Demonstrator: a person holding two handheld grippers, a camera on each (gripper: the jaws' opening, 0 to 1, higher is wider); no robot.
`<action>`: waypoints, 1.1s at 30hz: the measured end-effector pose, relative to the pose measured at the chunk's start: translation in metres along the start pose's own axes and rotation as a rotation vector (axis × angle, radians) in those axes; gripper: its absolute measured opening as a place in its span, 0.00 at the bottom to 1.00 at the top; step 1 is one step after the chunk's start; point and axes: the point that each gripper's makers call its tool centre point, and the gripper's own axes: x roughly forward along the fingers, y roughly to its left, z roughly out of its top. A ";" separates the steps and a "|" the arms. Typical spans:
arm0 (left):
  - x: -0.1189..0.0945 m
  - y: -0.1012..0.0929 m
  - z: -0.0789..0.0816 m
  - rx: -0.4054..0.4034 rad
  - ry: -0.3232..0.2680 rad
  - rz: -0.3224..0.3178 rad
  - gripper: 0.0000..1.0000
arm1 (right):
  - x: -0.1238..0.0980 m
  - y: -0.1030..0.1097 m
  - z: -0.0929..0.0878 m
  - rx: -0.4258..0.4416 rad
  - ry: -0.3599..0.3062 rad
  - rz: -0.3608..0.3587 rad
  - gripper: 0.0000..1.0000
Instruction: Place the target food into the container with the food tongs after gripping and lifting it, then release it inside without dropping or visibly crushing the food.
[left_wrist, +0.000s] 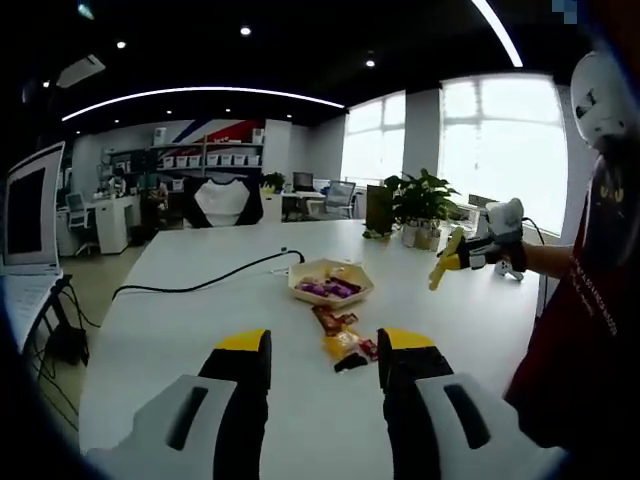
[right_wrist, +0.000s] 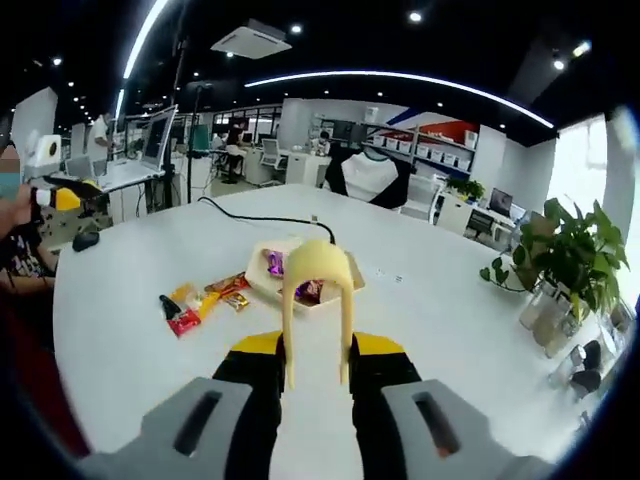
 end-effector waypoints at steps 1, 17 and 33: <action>0.000 0.000 0.000 -0.001 0.001 0.000 0.45 | -0.003 -0.002 -0.004 0.030 0.002 -0.007 0.22; 0.007 0.007 0.003 -0.019 -0.014 0.010 0.45 | -0.034 -0.020 -0.027 0.211 0.008 -0.040 0.22; -0.006 0.012 -0.003 -0.031 -0.017 0.040 0.45 | -0.003 0.027 -0.003 0.237 -0.008 0.049 0.22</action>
